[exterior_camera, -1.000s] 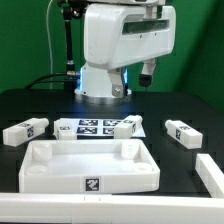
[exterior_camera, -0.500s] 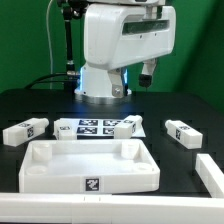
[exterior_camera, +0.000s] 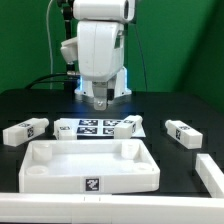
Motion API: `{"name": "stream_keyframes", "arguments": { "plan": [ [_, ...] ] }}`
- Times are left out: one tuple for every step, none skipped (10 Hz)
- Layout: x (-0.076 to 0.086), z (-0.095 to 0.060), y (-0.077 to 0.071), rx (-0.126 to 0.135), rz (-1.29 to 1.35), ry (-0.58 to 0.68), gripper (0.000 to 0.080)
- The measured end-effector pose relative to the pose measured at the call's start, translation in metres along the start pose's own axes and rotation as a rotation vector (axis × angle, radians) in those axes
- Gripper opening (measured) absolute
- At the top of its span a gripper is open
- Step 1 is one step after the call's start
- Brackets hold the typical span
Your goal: Assemble desk
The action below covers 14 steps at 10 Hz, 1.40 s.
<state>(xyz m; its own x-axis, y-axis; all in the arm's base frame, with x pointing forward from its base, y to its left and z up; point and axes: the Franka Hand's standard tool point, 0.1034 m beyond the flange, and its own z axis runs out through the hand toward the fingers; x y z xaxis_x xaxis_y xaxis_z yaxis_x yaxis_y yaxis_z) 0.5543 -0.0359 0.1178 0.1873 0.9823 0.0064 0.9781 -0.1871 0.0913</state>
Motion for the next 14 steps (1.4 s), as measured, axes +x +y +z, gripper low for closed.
{"name": "stream_keyframes", "arguments": {
  "plan": [
    [0.000, 0.000, 0.000, 0.003, 0.008, 0.000, 0.0649],
    [0.000, 0.001, 0.000, 0.004, 0.009, -0.001, 0.0649],
    [0.000, 0.001, 0.000, 0.005, 0.009, -0.001, 0.0649],
    [-0.002, 0.003, 0.001, -0.013, -0.049, 0.002, 0.0649],
    [-0.007, 0.010, -0.007, -0.039, -0.146, 0.006, 0.0649],
    [-0.008, 0.017, -0.018, -0.029, -0.185, 0.006, 0.0649],
    [-0.008, 0.023, -0.024, -0.031, -0.213, 0.009, 0.0649],
    [-0.008, 0.033, -0.034, -0.016, -0.214, 0.011, 0.0649],
    [-0.008, 0.042, -0.040, -0.002, -0.205, 0.014, 0.0649],
    [-0.007, 0.054, -0.046, 0.014, -0.195, 0.017, 0.0649],
    [-0.006, 0.066, -0.051, 0.024, -0.177, 0.021, 0.0649],
    [-0.005, 0.076, -0.058, 0.039, -0.152, 0.024, 0.0649],
    [-0.005, 0.084, -0.062, 0.054, -0.153, 0.026, 0.0649],
    [-0.003, 0.088, -0.066, 0.064, -0.152, 0.027, 0.0649]
  ]
}}
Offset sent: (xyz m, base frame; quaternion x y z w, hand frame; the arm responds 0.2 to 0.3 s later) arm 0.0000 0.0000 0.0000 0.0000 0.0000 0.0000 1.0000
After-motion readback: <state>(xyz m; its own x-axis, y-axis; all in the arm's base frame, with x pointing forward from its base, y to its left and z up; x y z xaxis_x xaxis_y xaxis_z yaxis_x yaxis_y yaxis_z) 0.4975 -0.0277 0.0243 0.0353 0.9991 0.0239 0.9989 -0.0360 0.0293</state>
